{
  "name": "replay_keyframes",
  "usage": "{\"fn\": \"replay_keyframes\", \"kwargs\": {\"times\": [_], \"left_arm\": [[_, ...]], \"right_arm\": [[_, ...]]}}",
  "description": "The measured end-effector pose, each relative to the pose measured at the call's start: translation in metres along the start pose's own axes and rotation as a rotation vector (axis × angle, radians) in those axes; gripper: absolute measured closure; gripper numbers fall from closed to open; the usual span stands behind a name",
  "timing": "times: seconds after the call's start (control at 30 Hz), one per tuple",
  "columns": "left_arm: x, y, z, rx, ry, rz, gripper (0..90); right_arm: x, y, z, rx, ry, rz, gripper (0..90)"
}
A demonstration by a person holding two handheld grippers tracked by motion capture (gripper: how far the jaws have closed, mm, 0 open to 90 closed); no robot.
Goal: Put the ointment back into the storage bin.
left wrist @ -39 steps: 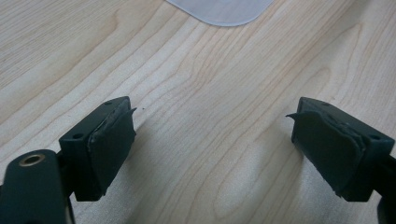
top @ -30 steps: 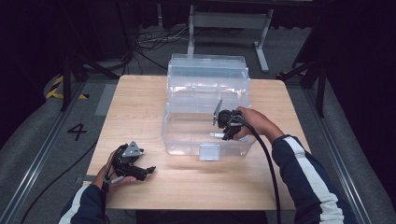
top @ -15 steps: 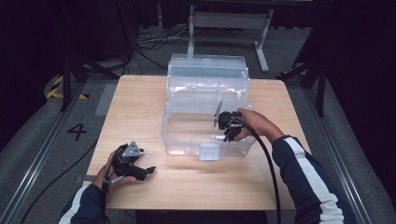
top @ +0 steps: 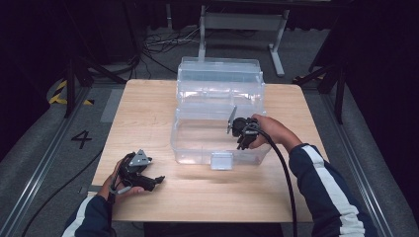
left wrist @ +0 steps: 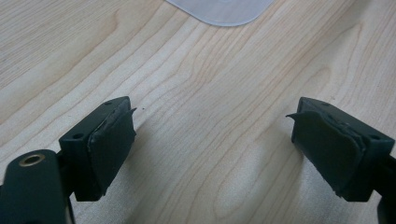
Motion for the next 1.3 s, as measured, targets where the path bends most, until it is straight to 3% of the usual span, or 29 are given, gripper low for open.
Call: {"fn": "replay_keyframes", "kwargs": {"times": [0.53,0.57,0.77,1.1,1.23,1.3], "left_arm": [[0.000,0.000,0.000,0.000,0.000,0.000,13.5],[0.000,0.000,0.000,-0.001,0.000,0.000,13.5],[0.000,-0.001,0.000,0.007,-0.001,-0.006,13.6],[-0.003,0.000,-0.001,-0.022,0.048,-0.032,17.7],[-0.014,-0.003,-0.006,-0.031,0.031,-0.021,21.4],[-0.022,-0.004,-0.010,-0.057,0.026,-0.007,21.5]], "right_arm": [[0.005,-0.001,-0.028,0.038,-0.172,0.056,63.7],[0.004,-0.001,-0.032,0.046,-0.206,0.061,62.1],[0.004,0.002,-0.042,0.061,-0.257,0.067,59.2],[0.005,-0.001,-0.081,0.159,-0.436,0.048,52.7],[0.004,-0.008,-0.103,0.228,-0.503,0.052,50.7],[0.004,-0.014,-0.113,0.274,-0.527,0.060,50.2]]}}
Point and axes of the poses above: each handheld gripper's, and its own axes: z roughly forward along the jaws, x roughly out of its underside, y roughly to its left, the point moved 9 cm from there along z, roughly forward along the jaws
